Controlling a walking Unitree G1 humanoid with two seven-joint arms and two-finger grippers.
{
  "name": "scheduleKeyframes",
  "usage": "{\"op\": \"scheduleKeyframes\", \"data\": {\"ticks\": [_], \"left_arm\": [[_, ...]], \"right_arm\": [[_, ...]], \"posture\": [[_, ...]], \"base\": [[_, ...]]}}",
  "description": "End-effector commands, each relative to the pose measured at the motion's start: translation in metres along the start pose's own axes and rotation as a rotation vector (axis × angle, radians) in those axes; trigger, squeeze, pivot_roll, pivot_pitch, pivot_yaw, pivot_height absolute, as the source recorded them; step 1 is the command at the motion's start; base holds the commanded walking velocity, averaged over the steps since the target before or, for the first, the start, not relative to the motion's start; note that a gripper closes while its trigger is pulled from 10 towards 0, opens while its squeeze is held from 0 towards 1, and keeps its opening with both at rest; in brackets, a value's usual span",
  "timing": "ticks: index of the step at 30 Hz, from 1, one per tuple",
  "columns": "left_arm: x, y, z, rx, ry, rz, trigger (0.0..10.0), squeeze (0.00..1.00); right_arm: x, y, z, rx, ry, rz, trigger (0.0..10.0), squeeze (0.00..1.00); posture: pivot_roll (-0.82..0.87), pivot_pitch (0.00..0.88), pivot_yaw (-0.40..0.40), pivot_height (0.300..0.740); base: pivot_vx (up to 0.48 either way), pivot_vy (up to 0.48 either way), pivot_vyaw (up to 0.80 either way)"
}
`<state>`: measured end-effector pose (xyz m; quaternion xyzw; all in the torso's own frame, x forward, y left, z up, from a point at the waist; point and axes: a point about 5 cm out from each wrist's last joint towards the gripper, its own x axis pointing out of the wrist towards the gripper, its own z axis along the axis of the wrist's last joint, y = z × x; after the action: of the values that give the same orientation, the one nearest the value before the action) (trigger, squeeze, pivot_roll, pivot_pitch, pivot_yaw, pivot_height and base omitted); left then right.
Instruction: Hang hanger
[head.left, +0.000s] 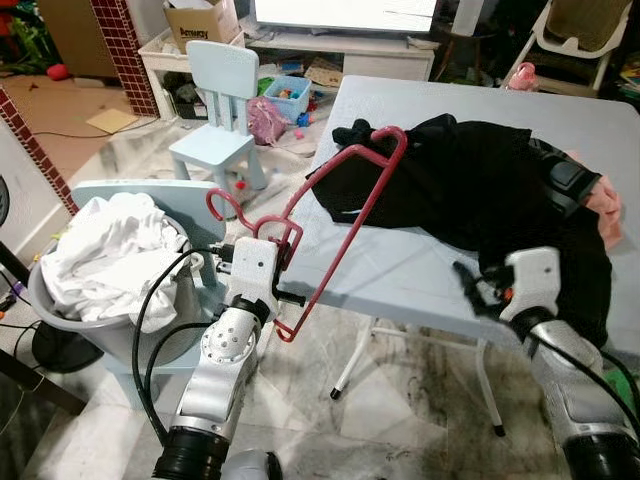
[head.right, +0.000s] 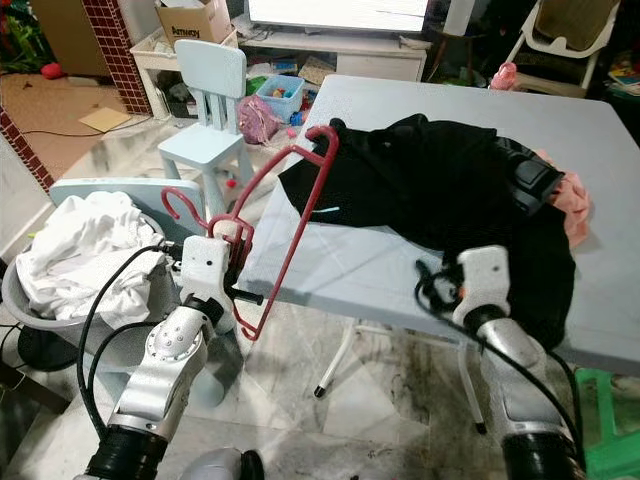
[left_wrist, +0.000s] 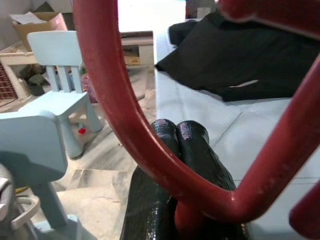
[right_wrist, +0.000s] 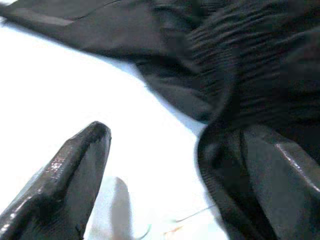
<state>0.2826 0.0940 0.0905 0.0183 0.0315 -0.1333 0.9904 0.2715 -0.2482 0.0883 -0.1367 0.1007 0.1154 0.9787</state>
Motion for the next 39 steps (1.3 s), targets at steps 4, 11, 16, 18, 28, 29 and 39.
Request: {"op": "scheduleKeyframes", "data": {"ticks": [4,11,16,18,28,29,39], "left_arm": [[0.002,-0.001,0.001,0.007,0.005,-0.021,10.0,0.0],[0.002,-0.003,0.003,-0.01,-0.014,-0.028,10.0,0.0],[0.006,-0.007,0.005,0.003,-0.02,-0.048,10.0,0.0],[0.007,-0.008,0.006,0.001,-0.024,-0.054,10.0,0.0],[0.01,-0.013,0.009,0.007,-0.033,-0.079,10.0,0.0],[0.01,-0.013,0.009,0.005,-0.034,-0.077,10.0,0.0],[0.011,-0.013,0.009,0.007,-0.035,-0.076,10.0,0.0]], "right_arm": [[0.002,-0.009,0.019,-0.105,-0.06,0.009,10.0,1.0],[-0.006,-0.022,0.031,-0.069,-0.181,-0.308,10.0,1.0],[-0.01,0.001,0.022,0.13,-0.205,-0.396,10.0,1.0],[-0.01,0.01,0.02,0.152,-0.198,-0.395,10.0,1.0],[-0.01,0.016,0.01,0.201,-0.136,-0.452,10.0,0.0],[-0.009,0.016,0.01,0.206,-0.136,-0.447,10.0,0.0],[-0.005,0.02,0.011,0.222,-0.129,-0.433,10.0,0.0]], "posture": [[-0.03,0.0,0.023,0.74],[-0.03,0.0,0.02,0.74],[-0.03,0.0,0.026,0.74],[-0.04,0.0,0.028,0.74],[-0.04,0.0,0.035,0.74],[-0.04,0.0,0.037,0.74],[-0.04,0.0,0.034,0.74]], "base": [[0.0,0.0,0.0],[0.0,0.0,0.0],[0.0,0.0,0.0],[0.0,0.0,0.0],[-0.166,0.0,0.0],[-0.27,0.0,0.0],[-0.259,0.0,0.0]]}}
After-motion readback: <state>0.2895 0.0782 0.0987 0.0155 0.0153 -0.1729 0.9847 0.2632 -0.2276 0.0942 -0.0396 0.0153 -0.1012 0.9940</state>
